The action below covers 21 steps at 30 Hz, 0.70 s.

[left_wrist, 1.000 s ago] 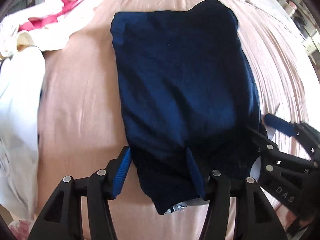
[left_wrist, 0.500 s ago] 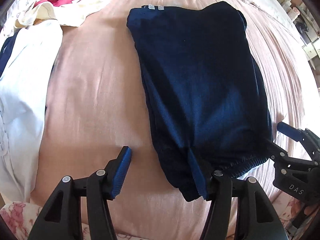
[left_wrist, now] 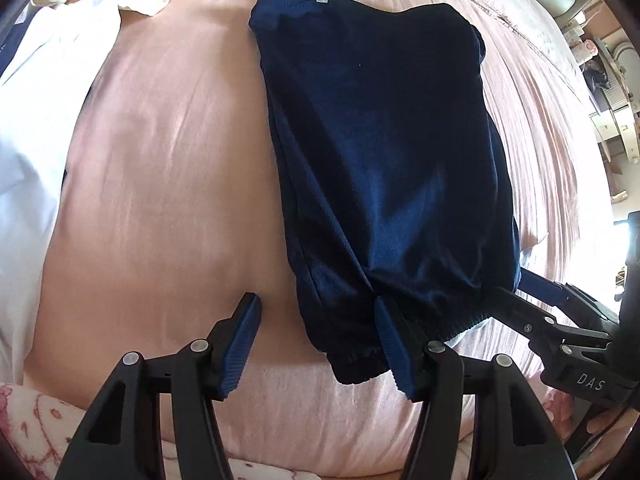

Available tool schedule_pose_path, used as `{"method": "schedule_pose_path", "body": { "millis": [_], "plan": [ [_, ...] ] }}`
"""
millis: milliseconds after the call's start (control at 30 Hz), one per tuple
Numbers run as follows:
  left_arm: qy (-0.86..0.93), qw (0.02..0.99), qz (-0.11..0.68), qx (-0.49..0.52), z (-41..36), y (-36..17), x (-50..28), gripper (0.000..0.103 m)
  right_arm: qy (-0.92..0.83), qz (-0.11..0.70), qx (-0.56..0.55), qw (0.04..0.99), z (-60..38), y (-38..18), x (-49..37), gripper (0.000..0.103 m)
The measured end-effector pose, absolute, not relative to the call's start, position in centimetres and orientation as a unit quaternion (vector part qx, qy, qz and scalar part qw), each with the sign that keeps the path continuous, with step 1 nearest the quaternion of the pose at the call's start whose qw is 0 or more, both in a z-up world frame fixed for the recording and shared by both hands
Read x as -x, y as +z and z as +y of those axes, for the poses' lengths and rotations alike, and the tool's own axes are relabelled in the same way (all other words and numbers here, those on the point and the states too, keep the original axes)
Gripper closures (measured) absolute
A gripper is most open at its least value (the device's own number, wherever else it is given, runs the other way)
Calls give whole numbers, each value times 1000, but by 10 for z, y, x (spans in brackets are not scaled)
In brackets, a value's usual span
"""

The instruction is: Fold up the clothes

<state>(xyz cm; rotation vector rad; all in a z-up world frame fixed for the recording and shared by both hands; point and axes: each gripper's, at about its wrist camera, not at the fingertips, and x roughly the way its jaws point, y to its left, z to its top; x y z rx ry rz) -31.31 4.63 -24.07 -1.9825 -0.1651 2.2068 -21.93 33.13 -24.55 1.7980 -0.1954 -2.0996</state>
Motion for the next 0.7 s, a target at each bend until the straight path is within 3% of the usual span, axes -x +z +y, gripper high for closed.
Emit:
{"method": "schedule_pose_path", "body": {
  "millis": [33,67,100,133,233,400,533,600,667,700],
  "plan": [
    [745,86,-55,660,48,-240,313,47,-748,-69,-634,186,330,-245,219,44],
    [749,96,-56,654,51,-239,313,65,-751,-63,-629,189,328,-244,217,67],
    [747,116,-63,652,55,-238,313,85,-752,-60,-625,201,326,-241,215,79],
    [746,127,-66,650,57,-237,313,93,-752,-57,-622,211,325,-239,213,89],
    [753,139,-66,639,60,-227,313,93,-754,-56,-617,218,329,-233,203,89],
    [747,158,-94,639,56,-216,311,93,-735,-133,-624,228,362,-226,181,90],
    [732,159,-90,657,59,-222,308,91,-724,-123,-638,233,359,-221,159,89],
    [709,149,-107,681,53,-233,311,90,-718,-98,-654,218,303,-228,177,86],
    [699,129,-134,691,40,-235,320,87,-714,-97,-663,200,286,-232,185,68],
    [708,119,-136,683,33,-229,326,86,-714,-104,-666,190,288,-234,186,67]
  ]
}}
